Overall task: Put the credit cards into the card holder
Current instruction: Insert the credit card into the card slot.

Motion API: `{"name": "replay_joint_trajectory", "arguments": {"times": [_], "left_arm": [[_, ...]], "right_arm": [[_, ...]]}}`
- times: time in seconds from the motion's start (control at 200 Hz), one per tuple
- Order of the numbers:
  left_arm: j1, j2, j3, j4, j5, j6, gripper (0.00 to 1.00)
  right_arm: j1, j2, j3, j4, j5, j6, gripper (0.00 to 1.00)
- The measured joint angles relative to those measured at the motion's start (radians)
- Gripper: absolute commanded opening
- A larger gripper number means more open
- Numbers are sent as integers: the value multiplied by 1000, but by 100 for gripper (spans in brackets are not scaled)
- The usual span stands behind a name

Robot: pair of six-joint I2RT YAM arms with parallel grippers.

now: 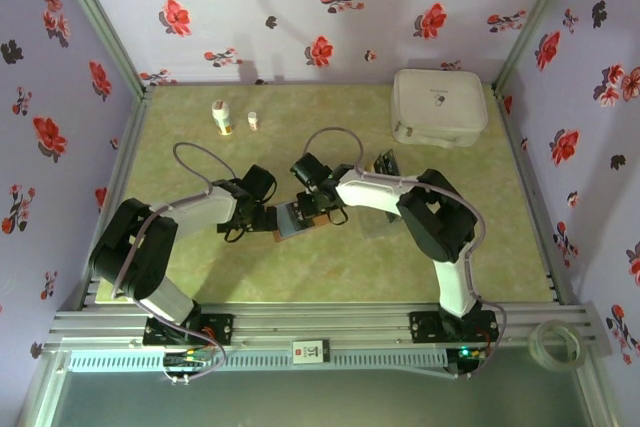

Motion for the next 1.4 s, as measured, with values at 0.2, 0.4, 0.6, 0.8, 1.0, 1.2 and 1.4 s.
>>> {"name": "replay_joint_trajectory", "arguments": {"times": [0.2, 0.4, 0.6, 0.8, 1.0, 1.2, 1.4], "left_arm": [[0, 0, 0, 0, 0, 0, 100], [0, 0, 0, 0, 0, 0, 100], [0, 0, 0, 0, 0, 0, 100], [1, -11, 0, -10, -2, -1, 100], [19, -48, -22, -17, -24, -29, 100], [28, -71, -25, -23, -51, -53, 100], [28, -61, -25, -22, -54, -54, 100]], "right_arm": [[24, 3, 2, 1, -8, 8, 0], [31, 7, 2, 17, -50, 34, 0], [32, 7, 2, 61, -106, 68, 0], [27, -11, -14, 108, -140, 90, 0], [-8, -69, -60, 125, -144, 90, 0], [-41, -75, -79, 135, -144, 90, 0], [-42, -73, -84, 160, -148, 105, 0]]}}
